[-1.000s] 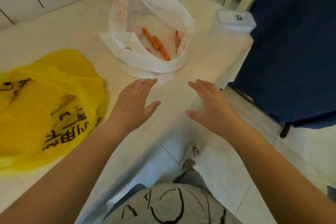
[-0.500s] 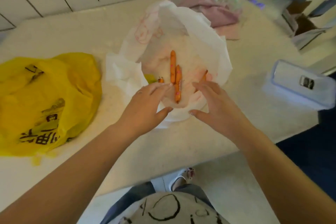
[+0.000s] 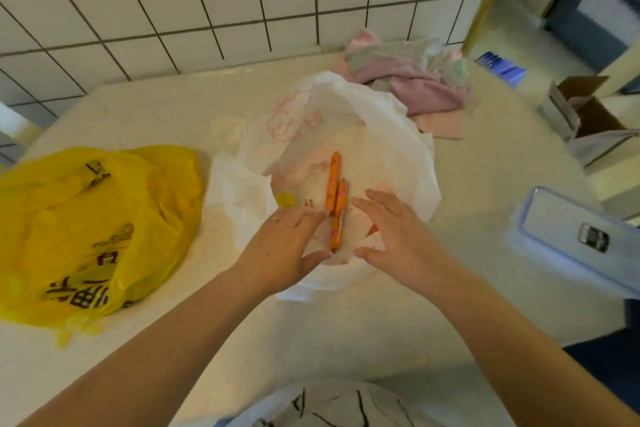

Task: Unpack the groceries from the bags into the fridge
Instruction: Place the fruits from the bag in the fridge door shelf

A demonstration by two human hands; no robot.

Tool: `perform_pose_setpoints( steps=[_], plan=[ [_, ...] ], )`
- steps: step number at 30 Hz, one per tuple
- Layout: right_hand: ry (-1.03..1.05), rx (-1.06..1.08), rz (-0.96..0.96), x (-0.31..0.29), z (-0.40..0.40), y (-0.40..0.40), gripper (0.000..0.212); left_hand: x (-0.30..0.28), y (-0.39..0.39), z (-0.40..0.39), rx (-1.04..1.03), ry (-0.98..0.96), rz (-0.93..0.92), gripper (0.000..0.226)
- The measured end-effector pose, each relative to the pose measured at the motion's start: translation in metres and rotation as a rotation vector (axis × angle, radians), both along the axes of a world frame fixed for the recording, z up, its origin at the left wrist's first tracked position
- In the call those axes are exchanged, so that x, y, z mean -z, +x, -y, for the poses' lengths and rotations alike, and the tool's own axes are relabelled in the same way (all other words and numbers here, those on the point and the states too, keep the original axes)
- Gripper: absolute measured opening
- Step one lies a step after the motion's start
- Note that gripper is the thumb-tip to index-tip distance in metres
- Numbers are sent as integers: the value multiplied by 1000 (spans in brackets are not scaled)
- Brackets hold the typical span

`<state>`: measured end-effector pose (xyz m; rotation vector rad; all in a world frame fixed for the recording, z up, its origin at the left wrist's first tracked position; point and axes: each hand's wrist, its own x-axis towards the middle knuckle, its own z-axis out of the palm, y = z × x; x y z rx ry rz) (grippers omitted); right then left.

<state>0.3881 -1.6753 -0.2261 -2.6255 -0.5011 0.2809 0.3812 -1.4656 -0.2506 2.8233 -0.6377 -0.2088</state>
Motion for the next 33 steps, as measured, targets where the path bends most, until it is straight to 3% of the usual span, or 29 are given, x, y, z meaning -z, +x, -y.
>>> perform_pose_setpoints(
  steps=[5, 9, 17, 21, 28, 33],
  plan=[
    [18, 77, -35, 12, 7, 4, 74, 12, 27, 9, 100, 28, 59, 64],
    [-11, 22, -43, 18, -10, 4, 74, 24, 23, -1, 50, 307, -19, 77],
    [-154, -187, 12, 20, -67, 40, 69, 33, 19, -45, 24, 587, -54, 69],
    [-223, -226, -12, 30, -88, 56, 65, 25, 21, -61, 38, 600, -22, 70],
    [-154, -136, 56, 43, -105, 89, 58, 25, 71, -60, 186, 588, 123, 71],
    [-154, -98, 42, 59, -115, 108, 55, 47, 101, -69, 150, 598, 44, 57]
  ],
)
